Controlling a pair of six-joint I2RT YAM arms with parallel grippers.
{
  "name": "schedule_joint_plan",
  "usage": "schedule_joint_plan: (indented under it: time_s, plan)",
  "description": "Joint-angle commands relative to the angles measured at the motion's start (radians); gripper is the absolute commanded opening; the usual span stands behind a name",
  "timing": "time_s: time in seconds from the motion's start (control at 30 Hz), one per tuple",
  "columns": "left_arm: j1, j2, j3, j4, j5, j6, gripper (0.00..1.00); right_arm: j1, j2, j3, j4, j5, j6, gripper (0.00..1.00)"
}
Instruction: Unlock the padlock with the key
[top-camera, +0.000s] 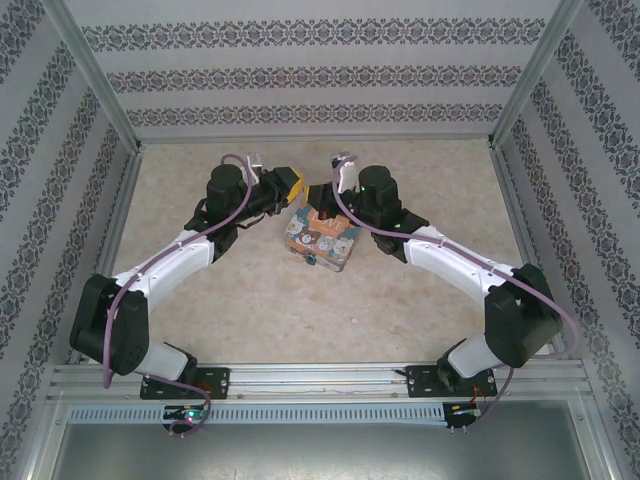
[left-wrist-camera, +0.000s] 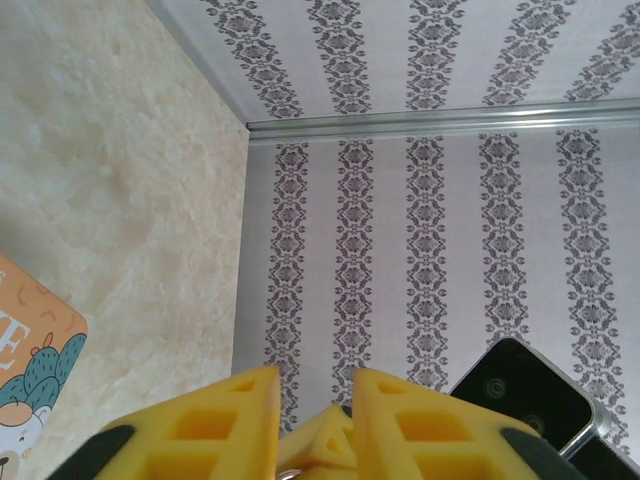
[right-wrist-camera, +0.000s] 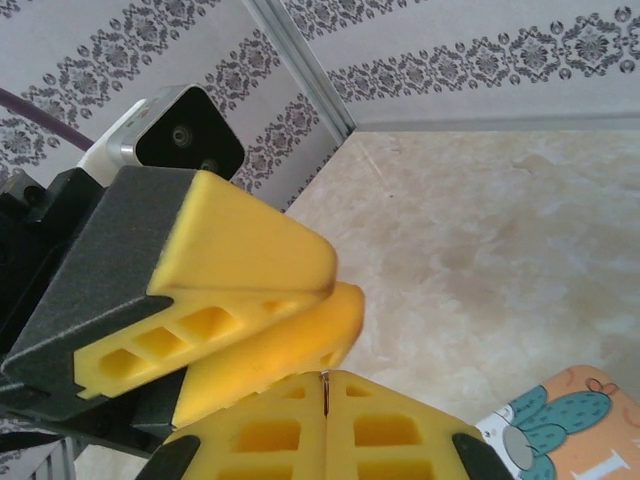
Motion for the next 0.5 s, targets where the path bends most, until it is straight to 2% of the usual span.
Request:
schedule_joint_plan:
  time_s: [0.0,0.23,0.47]
  plan:
    - [0.013,-0.046,0.024,-0.058,-0.02,0.017,0.29,-0.027,-0.049,0.032,-0.039,-0.063,-0.085,0.0]
    - [0.015,-0.091,0.044,-0.191,0.01,-0.054,0.36,-0.081,-0.025,0.158,-0.185,-0.276,-0.254,0.0]
    - [0.014,-0.144,-0.007,-0.111,0.014,-0.249,0.46,-0.079,-0.007,0.188,-0.208,-0.428,-0.449,0.0]
